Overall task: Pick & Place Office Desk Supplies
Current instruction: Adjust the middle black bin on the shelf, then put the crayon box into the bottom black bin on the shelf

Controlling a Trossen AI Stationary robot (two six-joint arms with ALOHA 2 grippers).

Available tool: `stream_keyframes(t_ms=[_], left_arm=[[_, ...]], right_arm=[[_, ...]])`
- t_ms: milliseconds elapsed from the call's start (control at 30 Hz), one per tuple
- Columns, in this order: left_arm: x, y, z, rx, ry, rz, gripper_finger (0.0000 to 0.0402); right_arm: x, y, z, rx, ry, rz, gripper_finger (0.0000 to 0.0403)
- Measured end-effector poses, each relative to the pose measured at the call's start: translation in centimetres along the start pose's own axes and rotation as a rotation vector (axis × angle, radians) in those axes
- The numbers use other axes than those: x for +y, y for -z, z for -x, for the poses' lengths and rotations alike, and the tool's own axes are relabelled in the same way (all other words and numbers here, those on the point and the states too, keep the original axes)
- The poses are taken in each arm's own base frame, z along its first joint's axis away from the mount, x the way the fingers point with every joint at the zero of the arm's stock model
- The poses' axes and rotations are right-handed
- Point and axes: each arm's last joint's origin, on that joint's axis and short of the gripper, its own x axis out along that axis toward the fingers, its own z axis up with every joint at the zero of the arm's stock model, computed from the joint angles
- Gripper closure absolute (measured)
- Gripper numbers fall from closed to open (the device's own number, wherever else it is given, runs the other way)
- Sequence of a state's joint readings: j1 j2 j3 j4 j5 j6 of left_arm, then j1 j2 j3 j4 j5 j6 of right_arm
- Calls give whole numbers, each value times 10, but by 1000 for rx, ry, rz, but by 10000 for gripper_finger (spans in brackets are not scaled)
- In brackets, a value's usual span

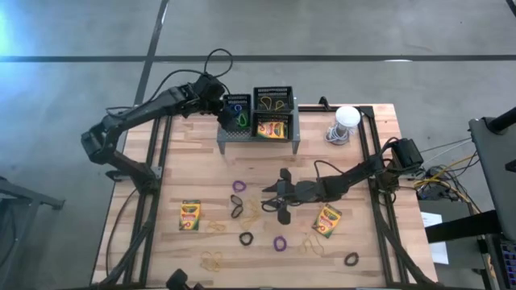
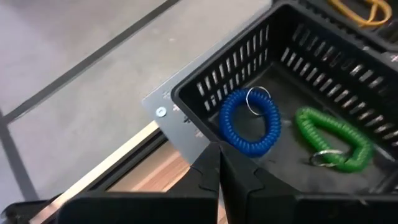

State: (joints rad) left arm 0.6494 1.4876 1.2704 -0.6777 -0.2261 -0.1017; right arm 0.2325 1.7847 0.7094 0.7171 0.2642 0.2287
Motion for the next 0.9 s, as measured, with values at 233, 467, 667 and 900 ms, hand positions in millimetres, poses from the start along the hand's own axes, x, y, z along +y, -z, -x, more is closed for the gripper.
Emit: stream_keyframes(t_ms=[233,467,667,900], left_arm=[[0,-4,0,-41,6,10,396],[5,-15,18,-102,-71,-86,396],[6,-13,61,-242,-72,-103,396],[-36,35,81,-393,98,-189,396]], right_arm=[[0,0,0,0,0,0,211],[0,-7,0,-79,38,-14,211],[-1,-23,4,-275,153,1,211],[2,-26,5,-308,121,23,211]])
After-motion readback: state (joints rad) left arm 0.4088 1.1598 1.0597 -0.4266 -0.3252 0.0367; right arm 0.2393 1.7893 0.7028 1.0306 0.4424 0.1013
